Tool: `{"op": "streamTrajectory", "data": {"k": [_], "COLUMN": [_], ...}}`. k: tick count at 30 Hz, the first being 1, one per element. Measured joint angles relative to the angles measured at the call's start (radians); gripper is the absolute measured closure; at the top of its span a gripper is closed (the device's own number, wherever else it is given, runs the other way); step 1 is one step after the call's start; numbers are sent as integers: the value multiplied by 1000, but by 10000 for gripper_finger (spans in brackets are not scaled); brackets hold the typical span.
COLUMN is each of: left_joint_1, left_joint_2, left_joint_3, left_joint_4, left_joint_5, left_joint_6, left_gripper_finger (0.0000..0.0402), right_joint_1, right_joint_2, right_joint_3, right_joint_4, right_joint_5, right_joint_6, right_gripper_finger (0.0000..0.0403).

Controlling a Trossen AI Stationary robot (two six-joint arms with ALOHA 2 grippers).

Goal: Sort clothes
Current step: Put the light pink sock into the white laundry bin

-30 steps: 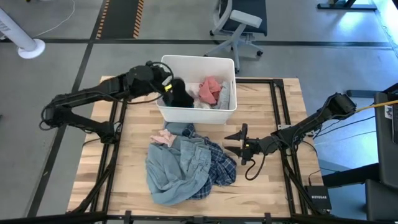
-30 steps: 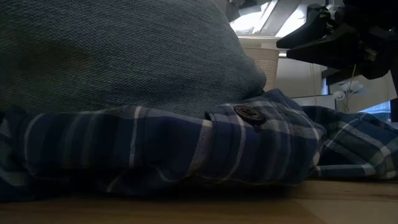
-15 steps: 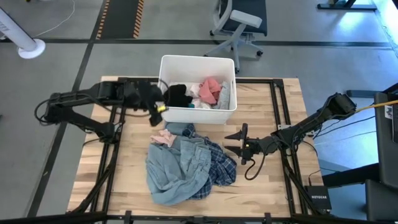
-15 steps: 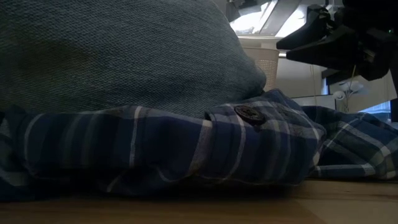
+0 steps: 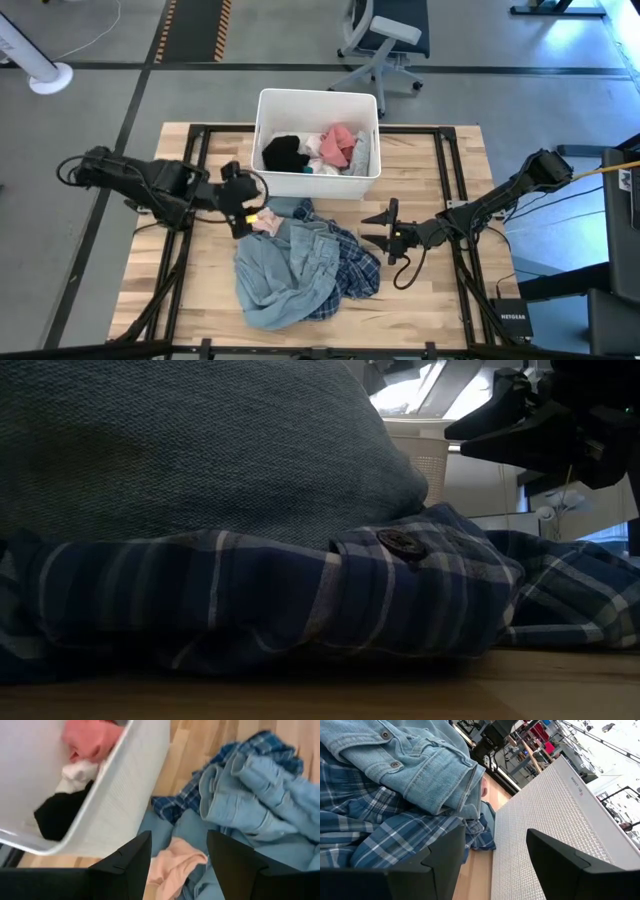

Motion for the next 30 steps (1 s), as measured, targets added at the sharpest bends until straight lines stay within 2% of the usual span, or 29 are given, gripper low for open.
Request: {"op": "streamTrajectory", "data": {"k": [10, 14, 20, 30], "left_joint_1": [-34, -34, -27, -27], "left_joint_2": [0, 0, 0, 2], "left_joint_3": [-280, -414, -546, -715], "left_joint_4": [105, 220, 429, 713], "left_joint_5": [-4, 6, 105, 93], "left_joint_6": [-57, -56, -54, 66], "left_gripper_finger": [216, 216, 216, 216], "right_joint_1": [0, 0, 0, 0], "right_joint_2": [0, 0, 0, 0], "right_joint_3": [0, 0, 0, 0], "right_joint_4": [7, 12, 12, 16], "right_joint_5": [2, 6, 30, 29], "right_joint_6": [0, -1, -5, -8], "right_gripper_finger": [171, 171, 171, 171]}}
